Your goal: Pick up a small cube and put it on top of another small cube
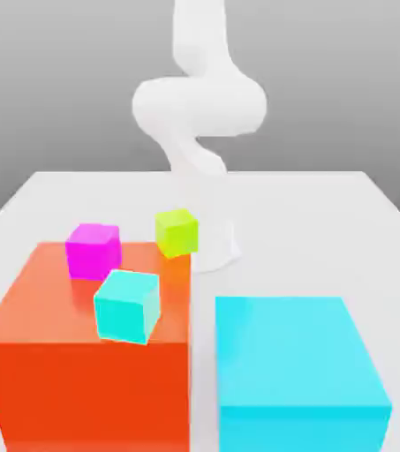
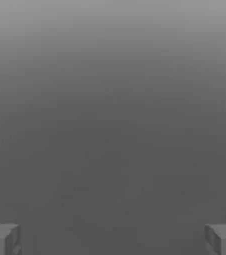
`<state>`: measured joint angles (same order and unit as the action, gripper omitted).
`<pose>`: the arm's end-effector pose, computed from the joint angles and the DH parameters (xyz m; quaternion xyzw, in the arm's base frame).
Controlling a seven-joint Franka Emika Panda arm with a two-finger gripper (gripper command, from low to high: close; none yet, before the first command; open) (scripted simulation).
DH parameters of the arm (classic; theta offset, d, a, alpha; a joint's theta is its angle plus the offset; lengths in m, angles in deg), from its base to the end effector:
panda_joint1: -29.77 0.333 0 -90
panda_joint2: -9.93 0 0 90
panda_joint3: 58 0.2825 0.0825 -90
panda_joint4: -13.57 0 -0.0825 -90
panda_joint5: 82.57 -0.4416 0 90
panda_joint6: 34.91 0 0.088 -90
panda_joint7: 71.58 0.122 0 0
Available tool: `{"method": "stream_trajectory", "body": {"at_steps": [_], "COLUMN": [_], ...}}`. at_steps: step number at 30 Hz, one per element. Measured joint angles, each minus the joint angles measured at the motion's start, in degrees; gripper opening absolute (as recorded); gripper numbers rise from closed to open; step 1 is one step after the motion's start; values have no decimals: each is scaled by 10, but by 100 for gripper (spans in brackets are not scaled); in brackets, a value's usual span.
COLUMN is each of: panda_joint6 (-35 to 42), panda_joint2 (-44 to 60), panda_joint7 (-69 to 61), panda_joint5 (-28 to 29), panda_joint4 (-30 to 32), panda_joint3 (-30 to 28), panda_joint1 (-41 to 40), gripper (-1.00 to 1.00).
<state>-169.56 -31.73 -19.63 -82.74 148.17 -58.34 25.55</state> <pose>0.4645 -0.0374 0.6261 -0.8229 0.4429 -0.3246 0.1462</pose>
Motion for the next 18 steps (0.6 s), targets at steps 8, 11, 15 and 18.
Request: {"method": "stream_trajectory", "body": {"at_steps": [8, 11, 15, 18], "panda_joint6": [-94, -129, -175, -210], "panda_joint2": [137, 188, 255, 305], "panda_joint7": [205, 280, 381, 458], "panda_joint5": [0, 1, 2, 5], "panda_joint4": [92, 126, 171, 205], "panda_joint3": [-16, -22, -32, -46], "panda_joint1": [-132, -179, -242, -283], "gripper": [0, 0, 0, 0]}}
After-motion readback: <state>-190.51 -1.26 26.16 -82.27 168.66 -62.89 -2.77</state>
